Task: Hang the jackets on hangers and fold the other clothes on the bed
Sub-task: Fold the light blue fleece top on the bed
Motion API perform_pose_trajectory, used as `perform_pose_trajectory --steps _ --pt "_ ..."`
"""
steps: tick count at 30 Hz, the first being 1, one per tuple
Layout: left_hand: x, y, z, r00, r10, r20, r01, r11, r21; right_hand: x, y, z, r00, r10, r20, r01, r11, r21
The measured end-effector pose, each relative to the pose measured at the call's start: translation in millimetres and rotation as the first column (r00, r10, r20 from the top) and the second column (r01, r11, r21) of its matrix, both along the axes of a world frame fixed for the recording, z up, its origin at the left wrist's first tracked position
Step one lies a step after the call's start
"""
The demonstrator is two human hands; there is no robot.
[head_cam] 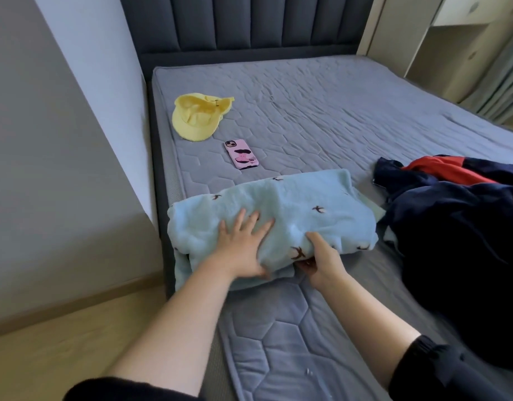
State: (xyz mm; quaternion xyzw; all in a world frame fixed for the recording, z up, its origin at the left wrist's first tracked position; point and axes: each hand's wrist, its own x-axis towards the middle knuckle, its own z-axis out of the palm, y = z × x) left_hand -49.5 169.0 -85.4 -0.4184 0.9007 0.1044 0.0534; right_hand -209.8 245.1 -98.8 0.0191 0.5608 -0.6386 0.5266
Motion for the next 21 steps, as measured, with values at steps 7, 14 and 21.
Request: perform_pose_trajectory --steps 7,14,21 --pt "5.6 -11.7 17.3 0.926 0.188 -0.328 -0.188 0.982 0.032 -10.9 -13.7 22.7 0.999 0.037 0.015 -0.038 0.998 0.058" --pt "-5.8 -86.9 95.5 0.808 0.268 -0.524 -0.531 0.716 -0.453 -32.3 -105.3 111.2 0.850 0.171 -0.499 -0.336 0.905 -0.262" --pt "-20.2 -94.5 40.5 0.969 0.142 -0.201 -0.197 0.937 -0.288 -47.9 -120.9 42.3 0.114 0.393 -0.912 -0.384 0.864 0.324"
